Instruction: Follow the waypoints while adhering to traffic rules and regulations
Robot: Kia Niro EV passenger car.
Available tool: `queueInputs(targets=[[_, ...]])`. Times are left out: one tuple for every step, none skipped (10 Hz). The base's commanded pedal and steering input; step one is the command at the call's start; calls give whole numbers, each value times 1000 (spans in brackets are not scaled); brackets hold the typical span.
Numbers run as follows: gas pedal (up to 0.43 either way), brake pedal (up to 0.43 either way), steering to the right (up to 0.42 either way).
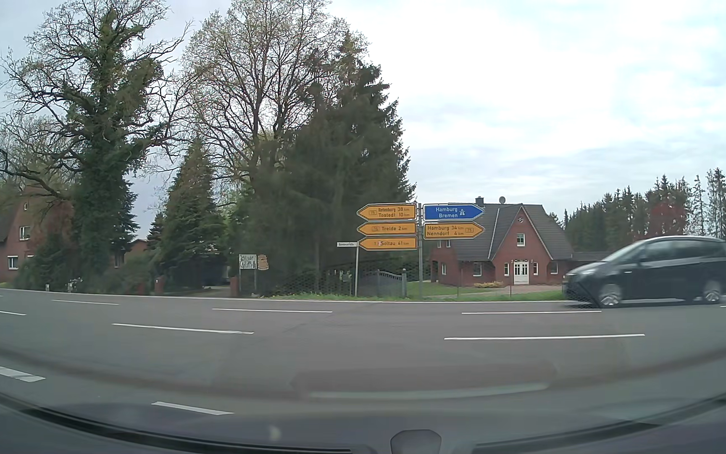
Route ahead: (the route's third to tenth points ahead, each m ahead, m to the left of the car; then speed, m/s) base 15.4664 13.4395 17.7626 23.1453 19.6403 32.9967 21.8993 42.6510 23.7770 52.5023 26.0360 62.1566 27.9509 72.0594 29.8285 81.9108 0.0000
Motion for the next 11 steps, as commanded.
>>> queueInputs(targets=[[0,165,-16],[0,165,-16],[0,165,-16],[0,165,-16],[0,165,-16],[0,165,-16],[0,165,-16],[0,165,-16],[0,165,-16],[0,165,-16],[0,165,-16]])
